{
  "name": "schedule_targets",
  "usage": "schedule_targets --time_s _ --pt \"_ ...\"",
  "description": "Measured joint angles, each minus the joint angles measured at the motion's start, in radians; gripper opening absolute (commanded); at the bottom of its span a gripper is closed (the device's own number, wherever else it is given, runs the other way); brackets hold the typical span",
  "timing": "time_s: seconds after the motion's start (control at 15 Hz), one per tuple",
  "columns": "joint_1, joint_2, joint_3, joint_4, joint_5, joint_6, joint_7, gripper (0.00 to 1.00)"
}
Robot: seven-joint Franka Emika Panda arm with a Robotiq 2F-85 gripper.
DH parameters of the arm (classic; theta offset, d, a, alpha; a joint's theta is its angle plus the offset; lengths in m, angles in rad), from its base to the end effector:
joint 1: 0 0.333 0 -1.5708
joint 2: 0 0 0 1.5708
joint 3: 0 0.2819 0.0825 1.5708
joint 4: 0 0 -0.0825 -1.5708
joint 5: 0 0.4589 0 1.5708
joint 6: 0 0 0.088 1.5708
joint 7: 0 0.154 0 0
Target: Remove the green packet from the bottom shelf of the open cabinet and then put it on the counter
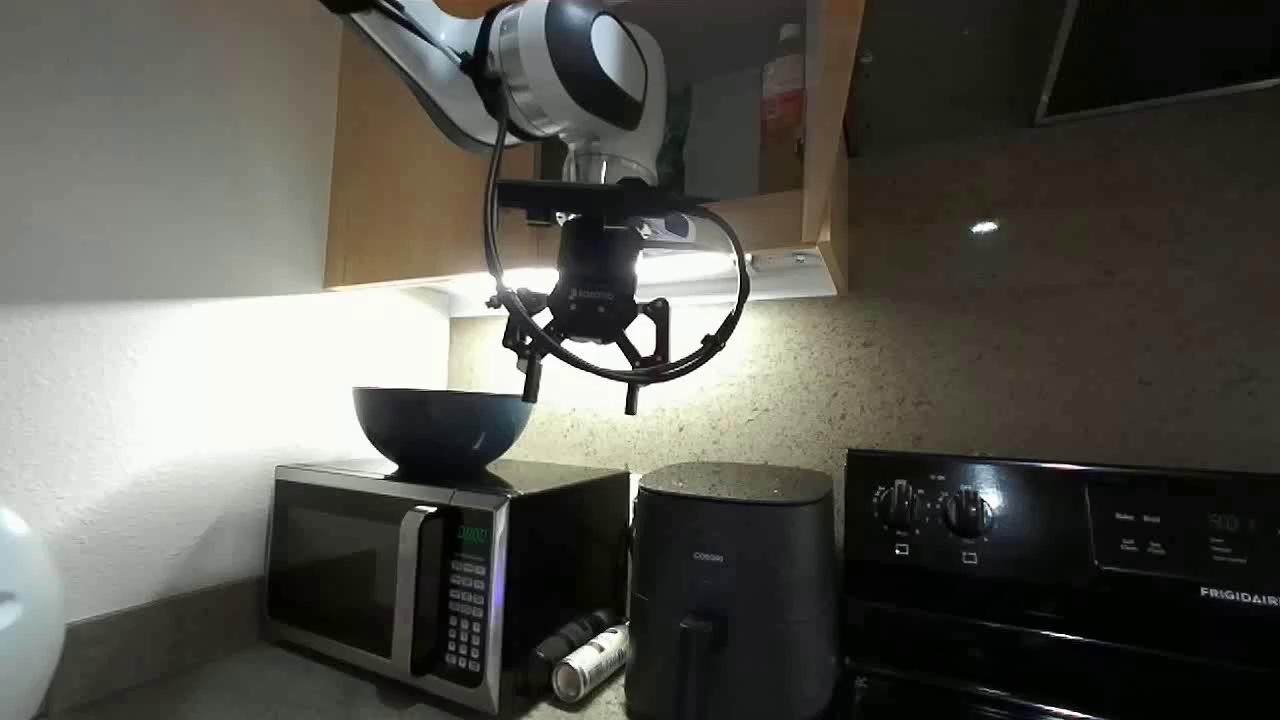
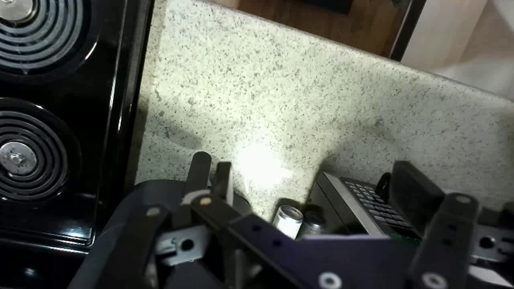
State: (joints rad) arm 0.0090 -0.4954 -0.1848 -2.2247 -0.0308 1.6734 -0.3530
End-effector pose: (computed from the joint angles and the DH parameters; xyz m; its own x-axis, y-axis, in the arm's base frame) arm 0.4768 -0.0903 0.4663 0.9778 0.2057 -0.0390 0.2024 -0.9764 -0.0752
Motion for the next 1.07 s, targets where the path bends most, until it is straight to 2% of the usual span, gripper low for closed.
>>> schedule_targets --time_s 0.47,0.87,1.07 --pt "0.005 -0.004 0.021 0.013 0.000 0.000 -0.001 1.00" --pt "0.085 -0.055 0.095 0.113 0.037 -0.002 -0.001 1.00" --pt "0.112 -0.097 0.115 0.167 0.077 0.046 -0.001 1.00"
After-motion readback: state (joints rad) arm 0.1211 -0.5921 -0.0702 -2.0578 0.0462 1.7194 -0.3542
